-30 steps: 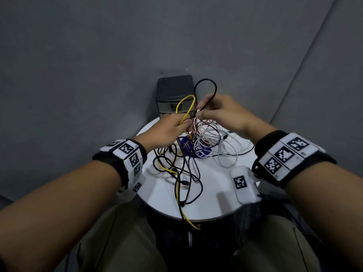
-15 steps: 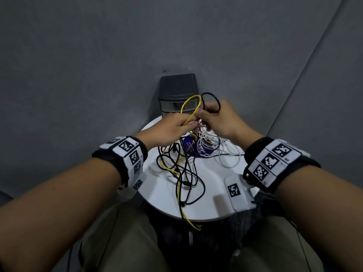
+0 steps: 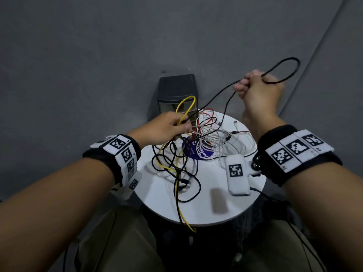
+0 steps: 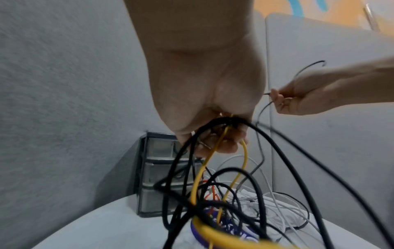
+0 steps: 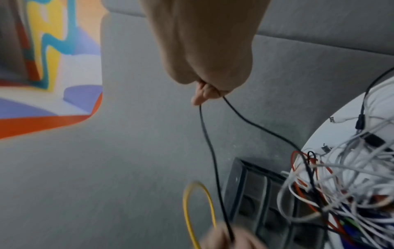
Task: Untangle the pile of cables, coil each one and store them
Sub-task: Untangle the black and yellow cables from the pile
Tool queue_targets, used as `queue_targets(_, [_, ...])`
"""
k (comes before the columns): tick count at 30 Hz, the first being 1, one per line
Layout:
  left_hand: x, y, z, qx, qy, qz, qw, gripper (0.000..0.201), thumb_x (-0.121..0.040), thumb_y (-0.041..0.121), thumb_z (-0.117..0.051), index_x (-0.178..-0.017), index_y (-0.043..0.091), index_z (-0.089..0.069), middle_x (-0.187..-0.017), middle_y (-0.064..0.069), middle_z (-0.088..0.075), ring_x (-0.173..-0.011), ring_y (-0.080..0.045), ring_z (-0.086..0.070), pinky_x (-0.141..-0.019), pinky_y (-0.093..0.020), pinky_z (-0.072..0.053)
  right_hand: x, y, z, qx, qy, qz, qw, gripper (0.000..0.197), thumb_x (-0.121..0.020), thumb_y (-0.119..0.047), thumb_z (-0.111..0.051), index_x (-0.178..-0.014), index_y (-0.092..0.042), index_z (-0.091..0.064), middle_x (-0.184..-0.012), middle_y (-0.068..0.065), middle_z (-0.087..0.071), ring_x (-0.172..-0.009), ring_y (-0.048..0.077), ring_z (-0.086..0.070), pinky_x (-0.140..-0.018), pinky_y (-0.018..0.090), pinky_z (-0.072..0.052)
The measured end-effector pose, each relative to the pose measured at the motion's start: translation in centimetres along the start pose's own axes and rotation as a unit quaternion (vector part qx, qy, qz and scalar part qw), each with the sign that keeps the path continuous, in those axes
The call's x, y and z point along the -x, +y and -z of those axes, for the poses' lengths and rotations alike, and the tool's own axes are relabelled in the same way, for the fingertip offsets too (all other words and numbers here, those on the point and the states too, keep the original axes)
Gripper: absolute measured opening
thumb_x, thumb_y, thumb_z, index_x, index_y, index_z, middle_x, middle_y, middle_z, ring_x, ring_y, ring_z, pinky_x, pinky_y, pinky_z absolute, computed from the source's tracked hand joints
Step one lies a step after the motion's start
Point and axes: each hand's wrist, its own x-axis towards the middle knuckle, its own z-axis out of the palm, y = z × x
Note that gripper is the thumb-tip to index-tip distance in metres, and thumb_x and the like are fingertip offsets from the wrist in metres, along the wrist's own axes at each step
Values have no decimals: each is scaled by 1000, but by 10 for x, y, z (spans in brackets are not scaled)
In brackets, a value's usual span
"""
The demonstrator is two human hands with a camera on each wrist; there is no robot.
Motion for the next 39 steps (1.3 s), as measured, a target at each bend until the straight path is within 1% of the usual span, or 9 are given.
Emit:
queue_targets(6, [7,-2,1,-28,18,21,999,22,-106,25,-52,-94,16,-68,-54,22,-48,-52,0,-41,-55,-19,-32,-22,4,20,-13,54,-8,998,34,-104,-19,-46,-75,-11,-59,-72,8,-58,-59,21,-53,-42,20,-37])
queue_targets(11, [7,3,-1,-36,27,27,999,24,-106,24,-49,-95,14,-69,-56,25,-52,-54,3,-46,-54,-13,-33,0,0,16,87,-98,-52,990,21,-85,-7,-58,-68,-17,-64,-69,5,-66,-62,19,-61,-52,22,-42])
queue_targets(16, [0,4,-6,-65,52,40,996,19,-100,25,-58,-88,17,-70,-81,-1,-69,-72,-15,-59,-68,-32,-42,47,17,-1,303,-405,-117,855,18,-96,-21,-68,-91,-4,-73,-78,6,-70,-65,15,-65,-61,26,-48])
queue_targets(18, [-1,6,-6,-51,58,41,996,17,-99,25,-62,-84,22,-70,-84,-1,-72,-78,-13,-65,-72,-32,-48,57,29,-5,391,-435,-51,809,15,-92,-22,-73,-92,-7,-76,-73,2,-67,-65,14,-58,-62,28,-43])
queue_targets(22, [5,10,-3,-28,38,35,998,40,-99,31,-66,-60,40,-62,-57,19,-57,-56,1,-49,-57,-17,-38,63,31,-7,413,-429,-17,803,14,-90,-19,-75,-82,-7,-73,-75,12,-67,-65,18,-54,-62,29,-42])
queue_targets(26, [9,6,-3,-9,21,40,999,32,-101,34,-63,-69,31,-63,-56,13,-48,-54,-7,-41,-53,-23,-34,60,19,-6,481,-467,24,742,18,-91,-24,-75,-75,-16,-71,-66,-1,-58,-60,13,-46,-58,27,-36])
queue_targets(31, [11,-5,-2,11,24,49,998,25,-106,24,-52,-91,9,-67,-61,3,-53,-56,-10,-48,-56,-22,-41,34,6,-3,388,-328,42,860,31,-96,-8,-65,-68,-23,-65,-70,-9,-62,-69,10,-55,-68,26,-47])
queue_targets(34, [15,-17,1,26,20,72,997,27,-106,22,-50,-95,3,-66,-61,-2,-52,-55,-12,-47,-56,-21,-41,9,-9,3,299,-204,48,931,29,-92,-12,-63,-64,-21,-64,-63,-2,-53,-57,11,-40,-53,26,-31])
queue_targets(39, [12,-19,4,56,31,58,996,24,-106,22,-51,-95,5,-65,-59,-1,-51,-58,-15,-48,-60,-28,-46,-8,-13,9,230,-148,103,956,26,-92,-22,-59,-67,-24,-63,-71,-13,-64,-56,-8,-51,-59,18,-39])
